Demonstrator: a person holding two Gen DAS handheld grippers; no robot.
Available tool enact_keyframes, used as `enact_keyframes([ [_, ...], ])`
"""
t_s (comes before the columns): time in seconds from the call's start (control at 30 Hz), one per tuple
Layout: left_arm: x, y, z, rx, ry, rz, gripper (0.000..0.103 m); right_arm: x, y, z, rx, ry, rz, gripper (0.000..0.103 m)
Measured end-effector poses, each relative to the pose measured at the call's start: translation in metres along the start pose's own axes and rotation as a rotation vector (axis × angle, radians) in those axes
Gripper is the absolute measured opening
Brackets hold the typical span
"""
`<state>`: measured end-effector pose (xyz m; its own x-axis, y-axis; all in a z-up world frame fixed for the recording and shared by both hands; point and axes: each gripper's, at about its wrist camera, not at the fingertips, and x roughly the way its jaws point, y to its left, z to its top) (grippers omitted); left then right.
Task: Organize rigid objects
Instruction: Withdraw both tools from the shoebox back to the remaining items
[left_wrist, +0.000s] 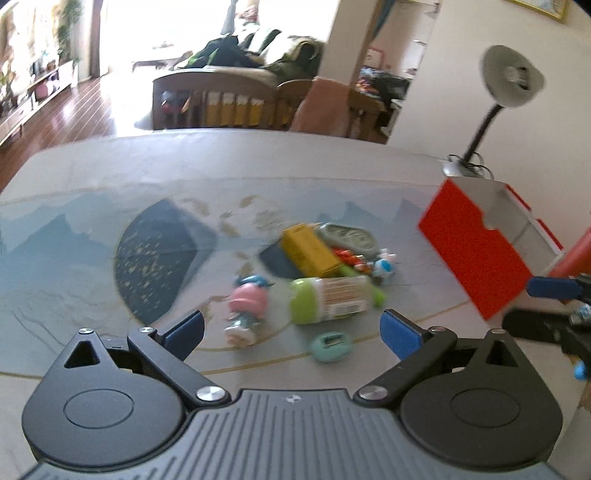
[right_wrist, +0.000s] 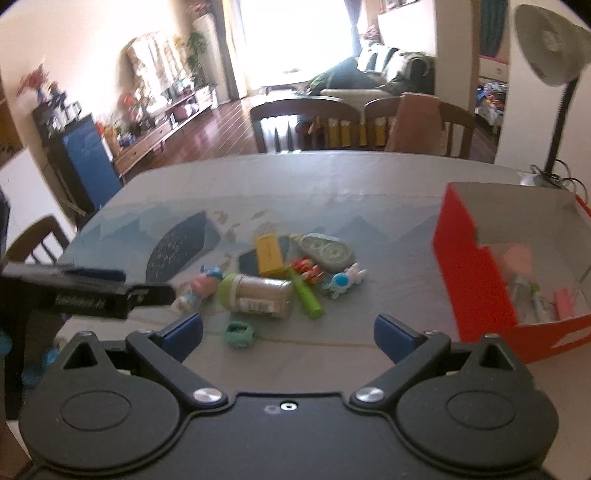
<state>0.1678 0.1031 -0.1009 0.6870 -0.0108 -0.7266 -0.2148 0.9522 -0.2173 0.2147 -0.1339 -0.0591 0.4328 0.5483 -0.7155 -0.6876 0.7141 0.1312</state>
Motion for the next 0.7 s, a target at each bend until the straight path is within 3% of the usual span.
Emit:
enact_keyframes([
  [0.33,0.046,0.032,-0.013,-0.048,0.046,0.066,0.102,0.047,0.029,-0.017,-0.094,0.074,0.010,0.096],
  [0.7,0.081,0.037,-0.013,-0.003,0.010,0.119,0.102,0.098,0.051,-0.029,-0.184,0.108,0.010,0.081],
])
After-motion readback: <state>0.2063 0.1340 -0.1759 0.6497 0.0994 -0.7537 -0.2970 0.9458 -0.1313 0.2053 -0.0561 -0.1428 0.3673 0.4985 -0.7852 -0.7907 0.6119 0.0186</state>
